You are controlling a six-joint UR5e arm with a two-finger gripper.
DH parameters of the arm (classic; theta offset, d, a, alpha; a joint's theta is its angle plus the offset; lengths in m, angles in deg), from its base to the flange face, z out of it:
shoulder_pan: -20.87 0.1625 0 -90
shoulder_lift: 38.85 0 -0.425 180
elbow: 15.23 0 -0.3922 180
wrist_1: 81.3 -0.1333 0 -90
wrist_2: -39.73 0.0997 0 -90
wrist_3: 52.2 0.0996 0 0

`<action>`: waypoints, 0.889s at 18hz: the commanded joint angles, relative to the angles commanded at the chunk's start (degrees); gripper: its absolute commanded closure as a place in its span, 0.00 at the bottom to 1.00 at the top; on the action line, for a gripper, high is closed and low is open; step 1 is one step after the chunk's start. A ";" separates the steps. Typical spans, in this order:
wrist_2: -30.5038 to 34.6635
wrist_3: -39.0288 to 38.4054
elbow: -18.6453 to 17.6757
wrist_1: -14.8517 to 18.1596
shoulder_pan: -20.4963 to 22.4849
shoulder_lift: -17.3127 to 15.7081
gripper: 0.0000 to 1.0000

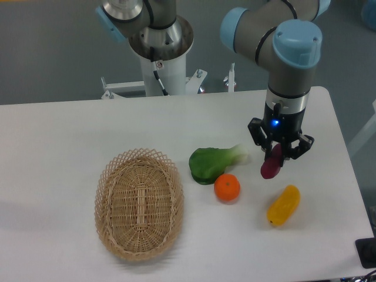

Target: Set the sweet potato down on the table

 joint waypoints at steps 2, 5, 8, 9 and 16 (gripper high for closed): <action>0.26 0.00 -0.09 0.00 0.00 0.00 0.74; 0.26 -0.09 0.00 0.00 0.00 0.00 0.74; 0.35 -0.17 -0.17 0.09 -0.09 -0.09 0.74; 0.35 -0.26 -0.35 0.09 -0.26 0.00 0.74; 0.44 -8.24 -0.35 -2.45 -3.95 2.02 0.74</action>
